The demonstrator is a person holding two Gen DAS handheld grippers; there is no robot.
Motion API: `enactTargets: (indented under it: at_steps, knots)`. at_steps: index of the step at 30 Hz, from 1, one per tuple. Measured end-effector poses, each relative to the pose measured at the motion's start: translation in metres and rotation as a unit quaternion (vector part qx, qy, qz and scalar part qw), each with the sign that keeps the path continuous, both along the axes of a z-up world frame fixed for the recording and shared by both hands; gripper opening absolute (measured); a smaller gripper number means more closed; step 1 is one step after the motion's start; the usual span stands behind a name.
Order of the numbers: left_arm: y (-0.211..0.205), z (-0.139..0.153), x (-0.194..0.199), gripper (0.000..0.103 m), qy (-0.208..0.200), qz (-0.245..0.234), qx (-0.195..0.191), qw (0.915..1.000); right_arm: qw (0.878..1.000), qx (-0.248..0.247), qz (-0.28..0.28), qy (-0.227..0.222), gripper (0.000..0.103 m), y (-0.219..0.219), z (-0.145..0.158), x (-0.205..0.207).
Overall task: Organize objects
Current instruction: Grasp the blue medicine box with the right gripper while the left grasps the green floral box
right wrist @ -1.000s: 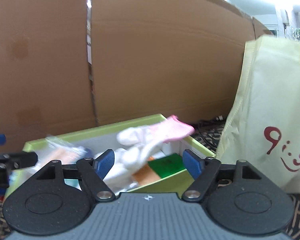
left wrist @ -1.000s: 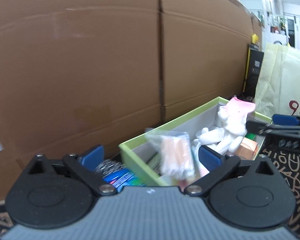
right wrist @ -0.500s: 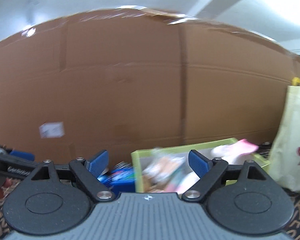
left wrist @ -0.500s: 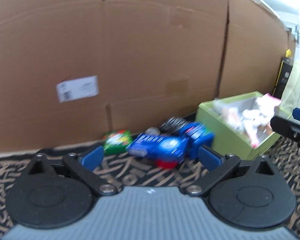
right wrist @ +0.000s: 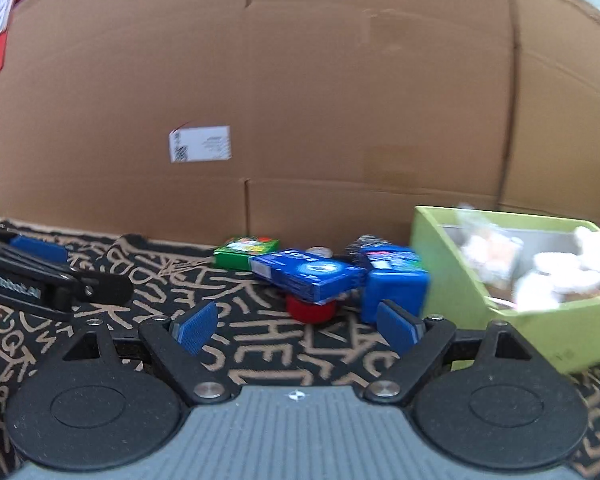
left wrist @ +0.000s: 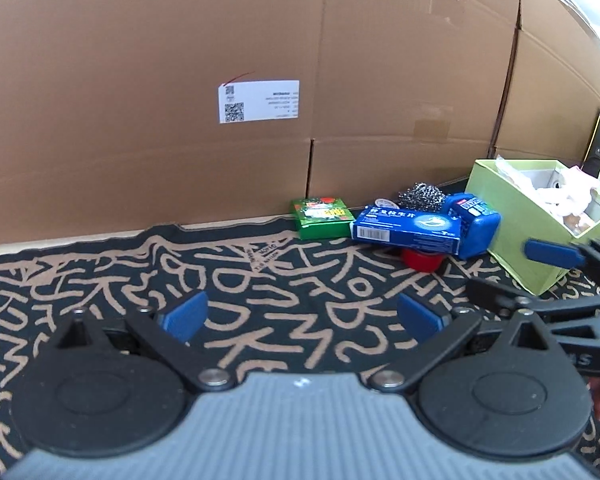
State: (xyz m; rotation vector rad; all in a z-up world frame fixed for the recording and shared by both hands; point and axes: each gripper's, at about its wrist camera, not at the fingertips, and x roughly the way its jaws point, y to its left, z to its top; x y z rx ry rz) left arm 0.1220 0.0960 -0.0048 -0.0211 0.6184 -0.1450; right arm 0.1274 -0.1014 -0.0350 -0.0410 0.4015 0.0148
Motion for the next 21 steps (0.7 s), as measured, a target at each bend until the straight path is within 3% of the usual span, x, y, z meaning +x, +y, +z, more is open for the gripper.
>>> enactTargets:
  at_steps: [6, 14, 18, 21]
  knots:
    - [0.006, 0.001, 0.027, 0.103, 0.002, 0.005, -0.004, 1.0, 0.998, -0.048, 0.045, 0.022, 0.09, 0.006, -0.004, 0.061]
    - [-0.009, 0.003, 0.095, 0.103, 0.011, -0.004, -0.03, 0.9995, 0.991, -0.068, 0.07, 0.086, 0.089, 0.002, -0.019, 0.136]
    - [-0.026, -0.008, 0.134, 0.103, 0.018, -0.003, -0.026, 0.9995, 0.992, -0.081, 0.045, 0.082, 0.066, 0.001, -0.022, 0.124]
    - [-0.041, -0.02, 0.159, 0.103, 0.027, 0.0, -0.01, 0.9996, 0.994, -0.063, 0.044, 0.077, 0.066, 0.0, -0.019, 0.097]
